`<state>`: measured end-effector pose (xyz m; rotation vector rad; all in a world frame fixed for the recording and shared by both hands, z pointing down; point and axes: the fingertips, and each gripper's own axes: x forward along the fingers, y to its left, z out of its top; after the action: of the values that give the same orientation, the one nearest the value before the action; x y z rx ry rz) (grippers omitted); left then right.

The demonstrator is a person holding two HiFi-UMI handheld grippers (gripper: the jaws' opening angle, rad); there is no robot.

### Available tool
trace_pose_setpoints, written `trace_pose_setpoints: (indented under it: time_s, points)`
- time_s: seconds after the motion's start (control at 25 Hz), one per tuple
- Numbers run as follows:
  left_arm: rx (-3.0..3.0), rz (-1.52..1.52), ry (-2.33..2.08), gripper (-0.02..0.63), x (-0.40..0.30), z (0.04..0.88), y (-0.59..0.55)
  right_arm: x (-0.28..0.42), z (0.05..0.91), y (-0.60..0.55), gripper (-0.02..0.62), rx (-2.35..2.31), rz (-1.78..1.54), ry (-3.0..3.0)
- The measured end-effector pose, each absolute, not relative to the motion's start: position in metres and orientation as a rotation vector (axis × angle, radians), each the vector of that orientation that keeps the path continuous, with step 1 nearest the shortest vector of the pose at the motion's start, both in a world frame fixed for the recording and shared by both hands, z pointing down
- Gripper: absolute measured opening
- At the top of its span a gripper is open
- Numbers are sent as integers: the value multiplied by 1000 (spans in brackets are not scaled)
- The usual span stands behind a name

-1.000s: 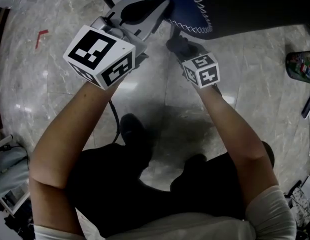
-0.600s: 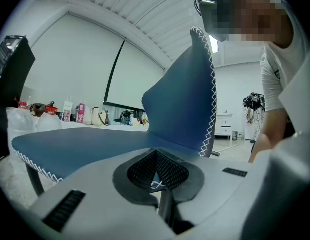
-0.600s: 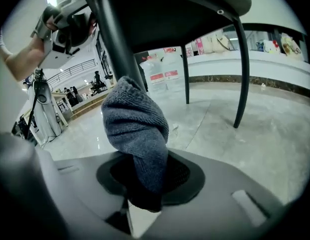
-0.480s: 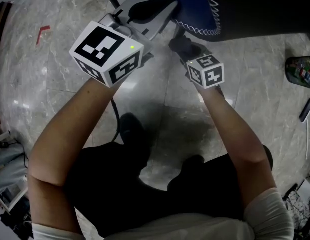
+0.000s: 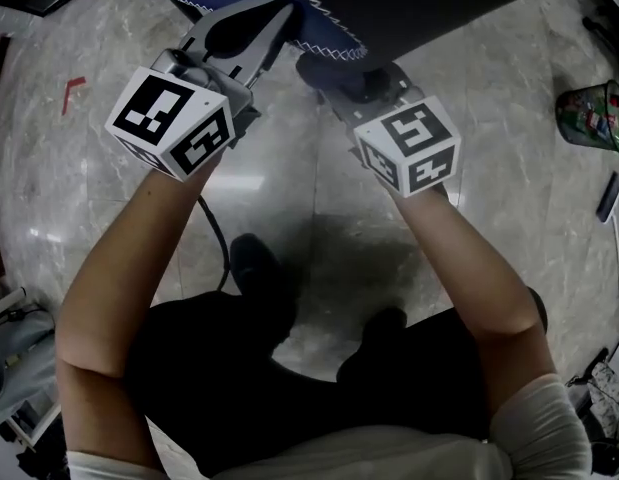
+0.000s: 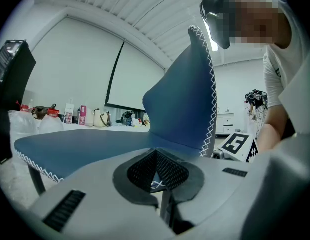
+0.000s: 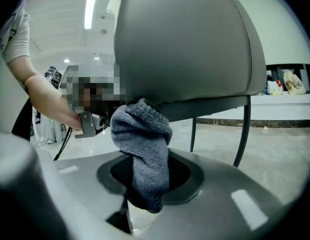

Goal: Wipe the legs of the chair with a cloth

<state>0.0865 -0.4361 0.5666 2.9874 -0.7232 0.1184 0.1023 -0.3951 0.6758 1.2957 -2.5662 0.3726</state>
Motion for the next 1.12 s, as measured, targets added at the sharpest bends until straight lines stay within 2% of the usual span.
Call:
trace_pose_setpoints:
  time_s: [0.24,0.64,0.76,0.96,1.12]
  points:
    - [2980,114,-705,6,87,567,-437,103,722,-398,117,1282,456,-2529]
    - [2987,139,-646,6,87,568,-435,101,750,-404,147,1345,170,-2606]
    - [2995,132,-627,6,86,568,-434,101,781,-404,151,1337,253,-2555]
    - [3000,137,-605,6,86,569,-433,108,857,-399,141,1239,575,-2397]
    - [2996,144,-606,6,86,568,-433,112,865,-396,141,1223,658,-2370]
